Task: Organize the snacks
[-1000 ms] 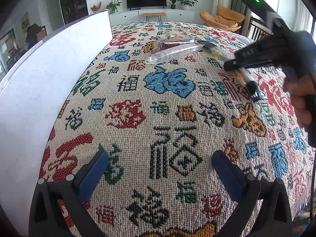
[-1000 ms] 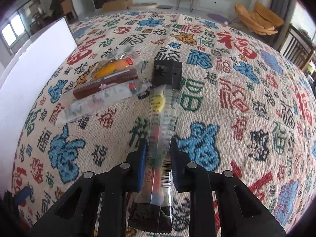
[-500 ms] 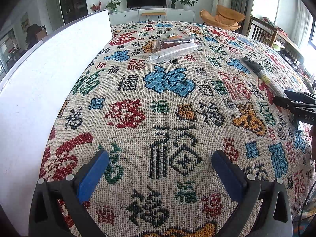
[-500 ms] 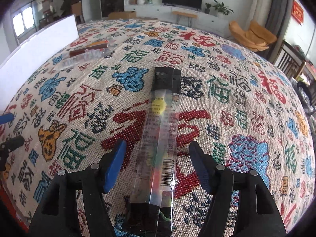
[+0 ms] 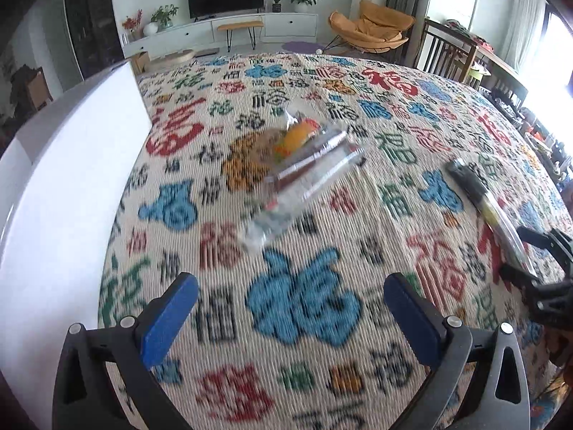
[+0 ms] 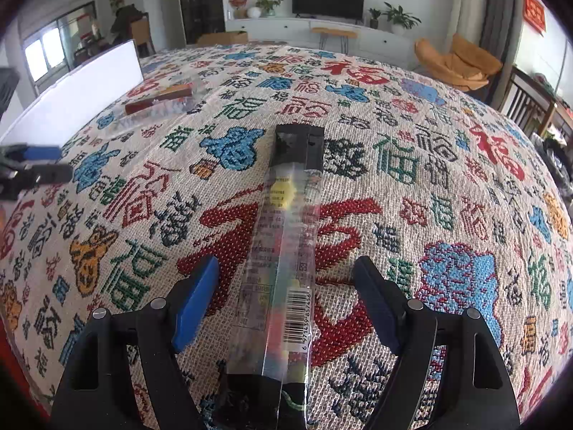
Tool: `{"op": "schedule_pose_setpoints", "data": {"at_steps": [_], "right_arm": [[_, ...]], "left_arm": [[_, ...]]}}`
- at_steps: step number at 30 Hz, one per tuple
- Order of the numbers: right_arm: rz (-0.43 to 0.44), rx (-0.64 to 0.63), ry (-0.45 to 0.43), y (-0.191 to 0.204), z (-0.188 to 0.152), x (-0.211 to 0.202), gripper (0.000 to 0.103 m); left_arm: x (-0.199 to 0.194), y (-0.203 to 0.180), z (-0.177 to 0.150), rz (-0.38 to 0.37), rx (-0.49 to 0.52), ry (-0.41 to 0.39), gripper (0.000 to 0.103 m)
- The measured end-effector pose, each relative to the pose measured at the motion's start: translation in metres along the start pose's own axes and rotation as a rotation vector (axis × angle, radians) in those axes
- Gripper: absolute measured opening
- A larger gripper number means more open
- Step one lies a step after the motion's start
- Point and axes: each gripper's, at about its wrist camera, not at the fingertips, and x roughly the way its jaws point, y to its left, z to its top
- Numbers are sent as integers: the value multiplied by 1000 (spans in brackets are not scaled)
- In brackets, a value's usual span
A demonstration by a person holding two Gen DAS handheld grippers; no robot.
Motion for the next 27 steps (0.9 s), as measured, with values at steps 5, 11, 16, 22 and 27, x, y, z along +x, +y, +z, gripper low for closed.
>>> {"op": "schedule_pose_setpoints", "data": {"at_steps": [5,11,16,22,27], "right_arm": [[3,2,0,0,0,0,81],[1,1,0,0,0,0,81],[0,1,0,-1,0,0,81],[0,1,0,-1,0,0,81],[1,1,0,0,-1,0,81]], "left_arm": [[42,0,32,-44,32,50,79],[27,-17,14,-32,37,41,22],[-14,-32,-49,-93,-4,98,20],[-59,-55,-108,-151,19,144,31],[-45,-60,-101,-58,66,91,102]]}}
